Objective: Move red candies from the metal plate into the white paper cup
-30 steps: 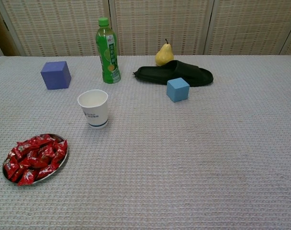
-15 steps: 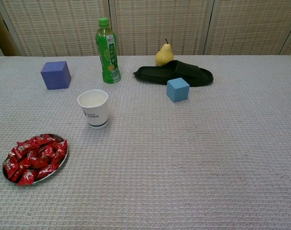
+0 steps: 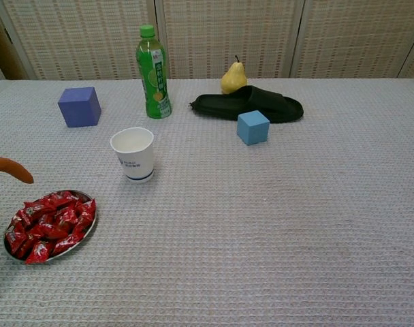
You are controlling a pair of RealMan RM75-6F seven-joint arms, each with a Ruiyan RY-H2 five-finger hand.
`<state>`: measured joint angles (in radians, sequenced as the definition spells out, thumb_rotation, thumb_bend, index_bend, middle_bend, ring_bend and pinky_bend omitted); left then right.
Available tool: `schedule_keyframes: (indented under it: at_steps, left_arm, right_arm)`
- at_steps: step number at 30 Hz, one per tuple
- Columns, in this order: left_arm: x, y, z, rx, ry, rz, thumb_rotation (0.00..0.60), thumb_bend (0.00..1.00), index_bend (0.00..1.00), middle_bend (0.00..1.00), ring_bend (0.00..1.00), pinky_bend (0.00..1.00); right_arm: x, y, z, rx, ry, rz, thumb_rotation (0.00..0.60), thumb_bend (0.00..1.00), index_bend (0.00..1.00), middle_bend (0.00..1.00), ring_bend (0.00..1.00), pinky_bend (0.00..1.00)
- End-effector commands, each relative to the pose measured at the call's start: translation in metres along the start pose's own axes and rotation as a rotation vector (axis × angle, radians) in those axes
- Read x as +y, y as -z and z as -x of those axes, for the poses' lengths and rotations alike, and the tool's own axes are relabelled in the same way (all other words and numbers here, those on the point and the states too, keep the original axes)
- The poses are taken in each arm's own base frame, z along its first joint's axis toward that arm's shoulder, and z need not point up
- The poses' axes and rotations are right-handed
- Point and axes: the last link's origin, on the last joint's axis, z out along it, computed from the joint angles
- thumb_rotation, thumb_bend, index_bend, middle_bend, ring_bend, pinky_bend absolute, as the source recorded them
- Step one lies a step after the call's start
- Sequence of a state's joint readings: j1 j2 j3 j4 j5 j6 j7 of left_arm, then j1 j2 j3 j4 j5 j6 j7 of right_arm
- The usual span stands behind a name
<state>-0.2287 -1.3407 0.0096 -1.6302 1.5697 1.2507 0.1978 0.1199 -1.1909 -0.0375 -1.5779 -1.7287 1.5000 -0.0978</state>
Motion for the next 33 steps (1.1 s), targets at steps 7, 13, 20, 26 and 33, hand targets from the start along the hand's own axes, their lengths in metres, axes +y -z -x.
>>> schedule_keyframes:
  at_steps: [7,13,20,26,33]
  left_arm:
    - [0.021,-0.042,0.007,0.052,-0.123,-0.043,0.6,0.42,0.27,1.0,1.0,1.0]
    - [0.031,-0.057,0.013,0.04,-0.182,-0.045,0.6,0.42,0.28,1.0,1.0,1.0]
    - [0.033,-0.065,0.018,-0.012,-0.266,-0.048,0.6,0.42,0.3,1.0,1.0,1.0]
    - [0.028,-0.07,0.022,-0.054,-0.322,-0.069,0.6,0.42,0.3,1.0,1.0,1.0]
    - [0.026,-0.073,0.025,-0.05,-0.345,-0.073,0.6,0.43,0.32,1.0,1.0,1.0]
  right_arm:
    - [0.001,-0.002,0.001,-0.017,0.004,0.007,0.6,0.1,0.0,0.0,0.0,0.0]
    - [0.002,-0.004,0.002,-0.023,0.006,0.015,0.6,0.1,0.0,0.0,0.0,0.0]
    - [0.003,-0.004,0.001,-0.025,0.007,0.02,0.6,0.1,0.0,0.0,0.0,0.0]
    - [0.003,-0.004,0.001,-0.031,0.009,0.023,0.6,0.1,0.0,0.0,0.0,0.0]
    - [0.004,-0.004,0.002,-0.041,0.012,0.03,0.6,0.1,0.0,0.0,0.0,0.0]
